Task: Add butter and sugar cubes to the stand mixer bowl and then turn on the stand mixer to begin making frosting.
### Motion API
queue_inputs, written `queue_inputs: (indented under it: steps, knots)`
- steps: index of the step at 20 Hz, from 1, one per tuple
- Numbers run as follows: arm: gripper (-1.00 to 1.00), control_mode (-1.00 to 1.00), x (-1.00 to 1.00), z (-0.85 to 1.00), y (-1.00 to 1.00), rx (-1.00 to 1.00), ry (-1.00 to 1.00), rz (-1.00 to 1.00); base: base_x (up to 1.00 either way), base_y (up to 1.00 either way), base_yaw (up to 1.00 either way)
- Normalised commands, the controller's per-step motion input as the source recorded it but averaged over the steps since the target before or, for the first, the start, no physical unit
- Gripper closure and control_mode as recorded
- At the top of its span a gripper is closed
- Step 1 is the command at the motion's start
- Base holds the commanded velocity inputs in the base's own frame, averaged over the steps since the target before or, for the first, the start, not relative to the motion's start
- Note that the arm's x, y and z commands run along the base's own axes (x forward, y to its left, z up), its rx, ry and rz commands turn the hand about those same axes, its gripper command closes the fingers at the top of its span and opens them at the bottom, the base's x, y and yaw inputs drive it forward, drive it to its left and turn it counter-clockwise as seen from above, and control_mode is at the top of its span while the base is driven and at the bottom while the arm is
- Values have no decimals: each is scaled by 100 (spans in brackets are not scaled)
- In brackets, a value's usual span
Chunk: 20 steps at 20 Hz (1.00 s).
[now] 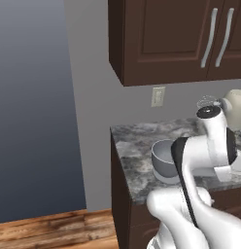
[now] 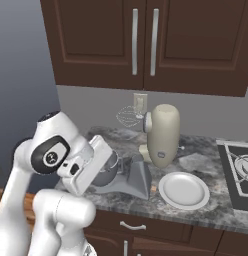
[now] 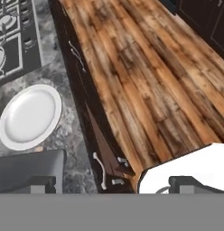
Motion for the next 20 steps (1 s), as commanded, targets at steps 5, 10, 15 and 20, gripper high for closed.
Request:
queue_inputs:
  steps: [5,10,15,20]
  knots:
    - [-100,-100,-74,-35,-83,2,-8,0,0,0,0]
    - [-100,-100,-79,-47,-71,3,-10,0,0,0,0]
    - [-100,-100,-58,-32,-54,6,-16,0,0,0,0]
    - [-100,-100,-21,-8,-37,12,-20,0,0,0,0]
